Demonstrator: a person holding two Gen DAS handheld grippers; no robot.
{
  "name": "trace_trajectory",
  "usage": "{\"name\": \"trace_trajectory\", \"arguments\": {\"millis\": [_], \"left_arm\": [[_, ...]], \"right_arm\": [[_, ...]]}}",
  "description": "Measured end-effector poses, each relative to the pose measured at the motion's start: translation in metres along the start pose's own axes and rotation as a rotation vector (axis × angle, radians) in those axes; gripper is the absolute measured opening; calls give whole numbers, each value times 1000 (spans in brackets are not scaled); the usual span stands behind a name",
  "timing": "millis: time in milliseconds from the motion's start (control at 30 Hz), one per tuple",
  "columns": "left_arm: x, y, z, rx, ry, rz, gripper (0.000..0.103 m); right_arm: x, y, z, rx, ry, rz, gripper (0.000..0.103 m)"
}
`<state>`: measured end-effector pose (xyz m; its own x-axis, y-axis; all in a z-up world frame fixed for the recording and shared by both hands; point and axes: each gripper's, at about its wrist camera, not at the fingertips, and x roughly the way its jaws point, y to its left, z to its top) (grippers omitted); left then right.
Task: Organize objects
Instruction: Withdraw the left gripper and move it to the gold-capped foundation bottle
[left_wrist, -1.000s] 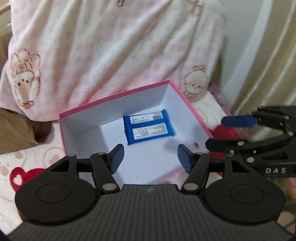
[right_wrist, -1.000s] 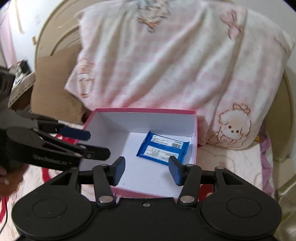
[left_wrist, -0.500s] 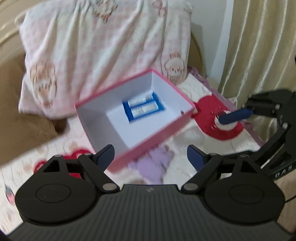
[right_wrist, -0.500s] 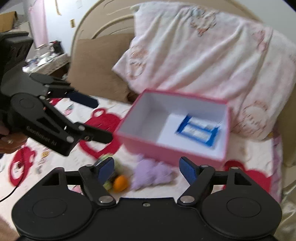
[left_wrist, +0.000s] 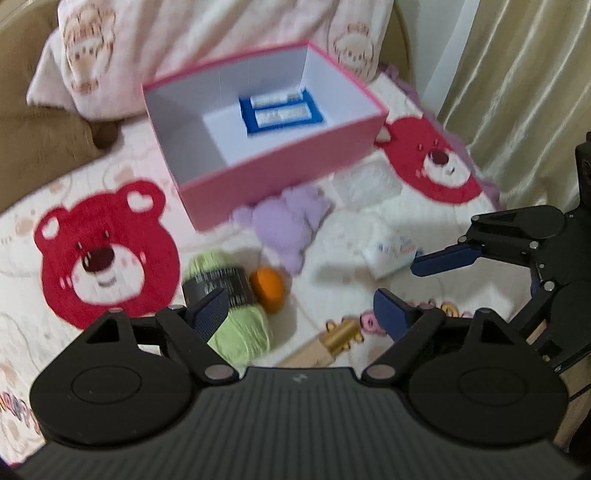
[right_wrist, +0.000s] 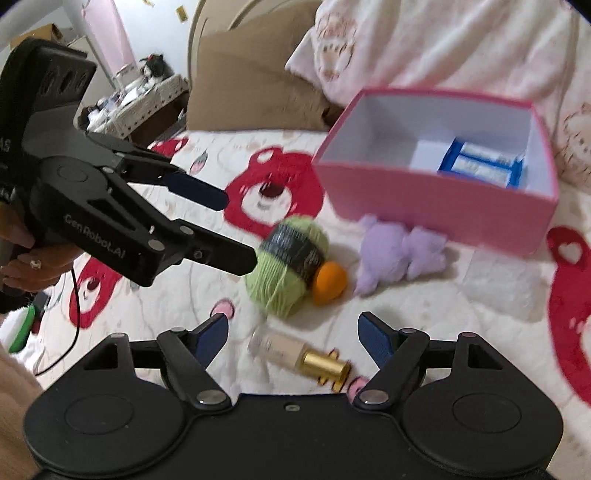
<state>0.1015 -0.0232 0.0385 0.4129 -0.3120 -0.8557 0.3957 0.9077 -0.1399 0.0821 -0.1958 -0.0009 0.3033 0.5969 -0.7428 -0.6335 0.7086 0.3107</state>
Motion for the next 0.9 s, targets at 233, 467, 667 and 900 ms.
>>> {"name": "trace_trajectory", "arguments": {"millis": [233,467,667,900], "left_arm": [[35,3,-25,-24,51,4,85],[74,9,-43,-82,125,-57,65],[102,12,-57,-85,169,-62,58],[116,14,-70,-115,189,-67,66]], "right_arm": [[36,-1,-23,-31,93,-10,81],[75,-9,-34,132,198,108,81],[104,-5,-45,198,262,164,76],[123,13,-60,139,234,59,55]]}}
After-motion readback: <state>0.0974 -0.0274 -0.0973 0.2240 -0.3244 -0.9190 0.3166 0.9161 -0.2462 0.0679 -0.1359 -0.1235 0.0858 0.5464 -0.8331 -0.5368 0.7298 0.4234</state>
